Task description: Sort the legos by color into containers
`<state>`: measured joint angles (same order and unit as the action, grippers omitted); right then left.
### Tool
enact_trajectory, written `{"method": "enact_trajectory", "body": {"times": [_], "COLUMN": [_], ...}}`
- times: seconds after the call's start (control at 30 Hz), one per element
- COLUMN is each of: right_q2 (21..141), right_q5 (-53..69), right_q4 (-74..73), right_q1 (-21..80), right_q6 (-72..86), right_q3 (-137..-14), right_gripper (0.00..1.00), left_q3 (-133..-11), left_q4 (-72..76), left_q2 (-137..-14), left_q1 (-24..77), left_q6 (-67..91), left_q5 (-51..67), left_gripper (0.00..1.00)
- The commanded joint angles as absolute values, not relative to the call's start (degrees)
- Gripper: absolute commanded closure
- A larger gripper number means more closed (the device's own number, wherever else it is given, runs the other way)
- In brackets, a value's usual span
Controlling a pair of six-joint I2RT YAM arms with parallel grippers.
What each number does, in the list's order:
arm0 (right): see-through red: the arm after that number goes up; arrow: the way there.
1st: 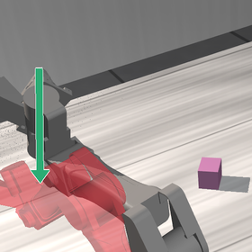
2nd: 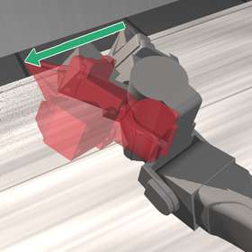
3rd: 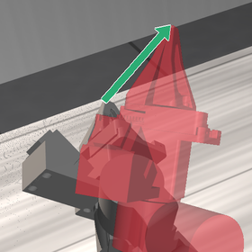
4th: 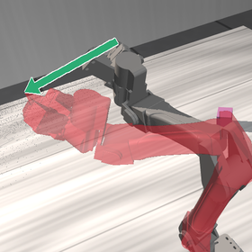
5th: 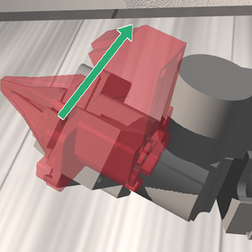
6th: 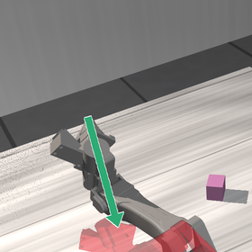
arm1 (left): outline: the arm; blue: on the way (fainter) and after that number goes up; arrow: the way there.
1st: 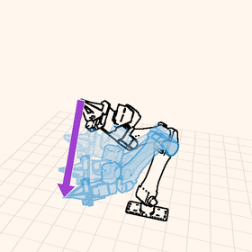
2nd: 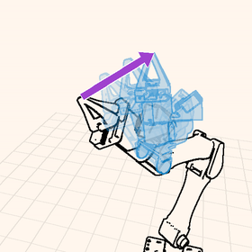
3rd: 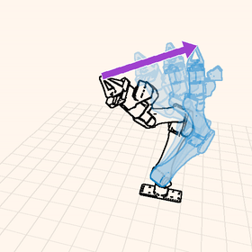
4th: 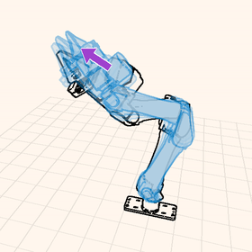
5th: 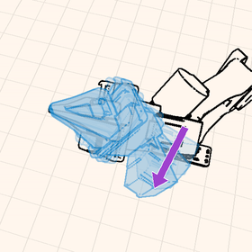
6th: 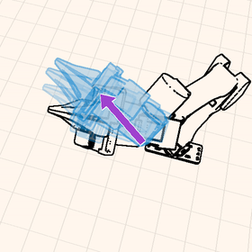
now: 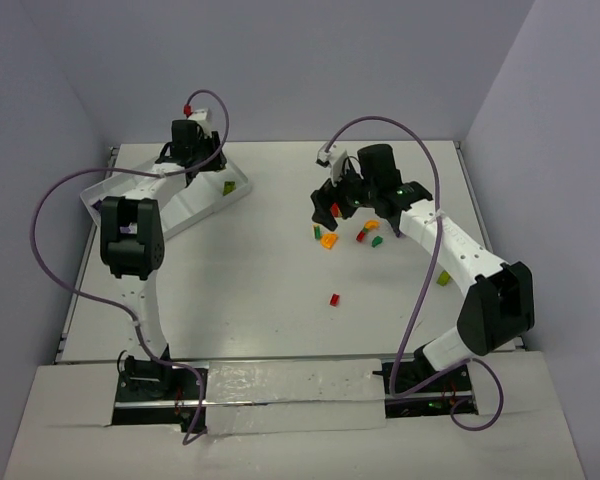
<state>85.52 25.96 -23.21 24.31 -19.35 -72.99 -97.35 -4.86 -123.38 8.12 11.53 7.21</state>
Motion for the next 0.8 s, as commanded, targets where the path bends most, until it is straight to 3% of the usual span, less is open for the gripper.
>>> {"method": "enact_trajectory", "body": {"times": [0.0, 0.13, 0.17, 0.2, 0.33, 0.6, 0.77], "right_q2": [82.8, 83.1, 83.3, 83.6, 84.7, 87.3, 84.4], "right_q5": [25.5, 24.3, 23.7, 23.4, 19.3, 13.7, 15.4], "right_q4": [-21.7, -21.5, -21.6, -21.8, -22.2, -26.8, -36.1], "right_q1": [23.8, 23.6, 23.6, 23.6, 23.0, 19.5, 12.5], "right_q6": [-19.6, -20.0, -19.9, -19.9, -19.2, -17.6, -22.1], "right_q3": [-71.5, -71.1, -71.2, -71.4, -72.3, -75.6, -75.5], "right_gripper": [0.0, 0.0, 0.0, 0.0, 0.0, 0.01, 0.08], "left_q3": [-103.6, -106.4, -107.1, -107.3, -108.9, -111.6, -110.9], "left_q4": [-0.9, -1.9, -2.2, -2.5, -4.7, -7.7, -9.4], "left_q2": [-125.8, -128.9, -129.8, -129.8, -131.3, -131.4, -127.1], "left_q1": [8.3, 8.3, 8.3, 8.3, 8.3, 8.2, 8.5], "left_q6": [8.7, 8.9, 9.2, 9.2, 9.4, 9.6, 9.3], "left_q5": [2.0, 1.3, 1.0, 0.9, 0.5, 0.3, 0.7], "left_gripper": [0.91, 0.79, 0.7, 0.69, 0.44, 0.3, 0.27]}}
